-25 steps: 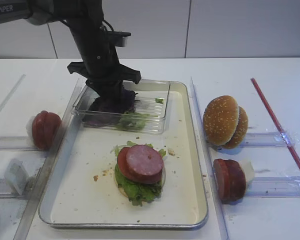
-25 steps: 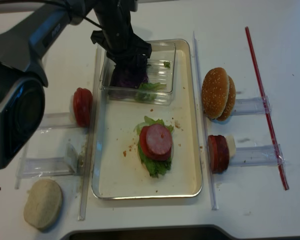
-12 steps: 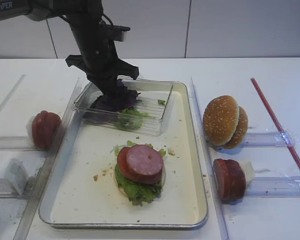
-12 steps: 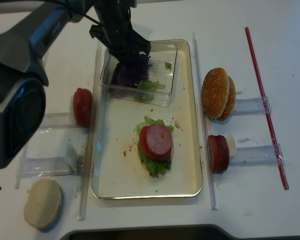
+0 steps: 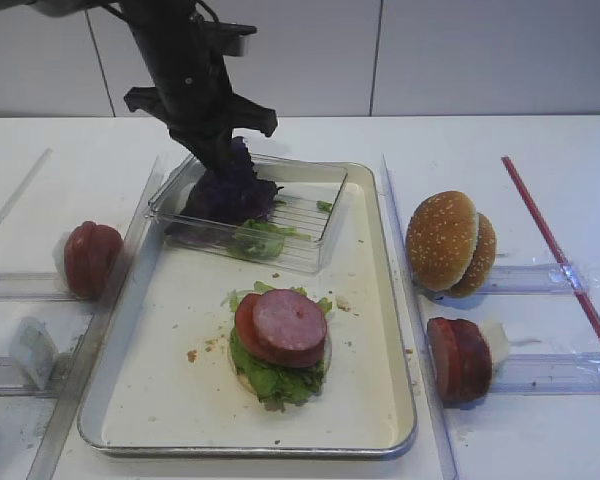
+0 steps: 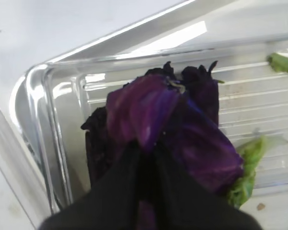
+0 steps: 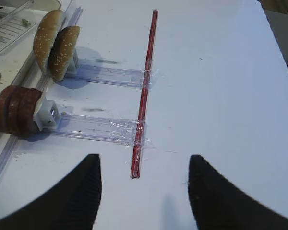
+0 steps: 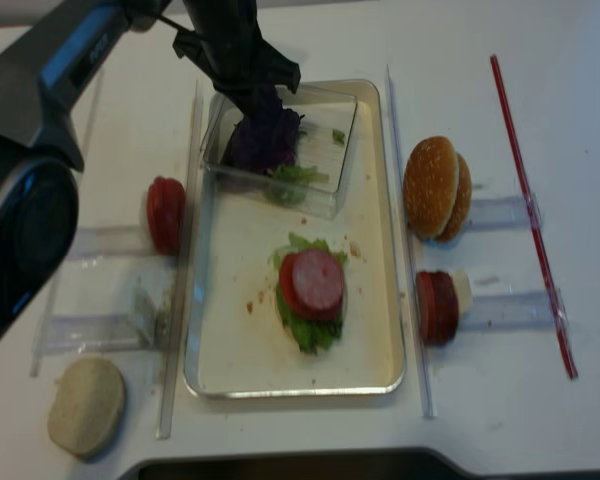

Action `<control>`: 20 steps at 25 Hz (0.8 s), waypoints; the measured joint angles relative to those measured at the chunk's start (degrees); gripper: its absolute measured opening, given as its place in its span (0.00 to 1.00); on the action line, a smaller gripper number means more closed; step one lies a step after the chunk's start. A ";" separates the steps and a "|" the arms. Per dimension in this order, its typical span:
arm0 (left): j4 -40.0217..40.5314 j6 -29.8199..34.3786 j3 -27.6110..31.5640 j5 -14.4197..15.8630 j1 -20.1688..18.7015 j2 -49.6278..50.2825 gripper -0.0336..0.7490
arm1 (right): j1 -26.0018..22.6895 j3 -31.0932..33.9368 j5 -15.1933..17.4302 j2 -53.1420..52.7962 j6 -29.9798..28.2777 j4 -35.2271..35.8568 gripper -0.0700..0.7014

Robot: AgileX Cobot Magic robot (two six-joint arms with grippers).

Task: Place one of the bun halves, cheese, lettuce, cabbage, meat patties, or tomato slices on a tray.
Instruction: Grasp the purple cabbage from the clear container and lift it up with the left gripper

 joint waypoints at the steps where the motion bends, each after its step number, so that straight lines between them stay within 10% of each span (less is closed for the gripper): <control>1: 0.00 -0.43 0.00 0.11 0.00 -0.49 0.07 | 0.00 0.00 0.00 0.00 0.00 0.00 0.65; 20: 0.14 -2.82 9.59 0.57 0.00 -17.12 0.06 | 0.00 0.00 0.00 0.00 0.00 0.00 0.65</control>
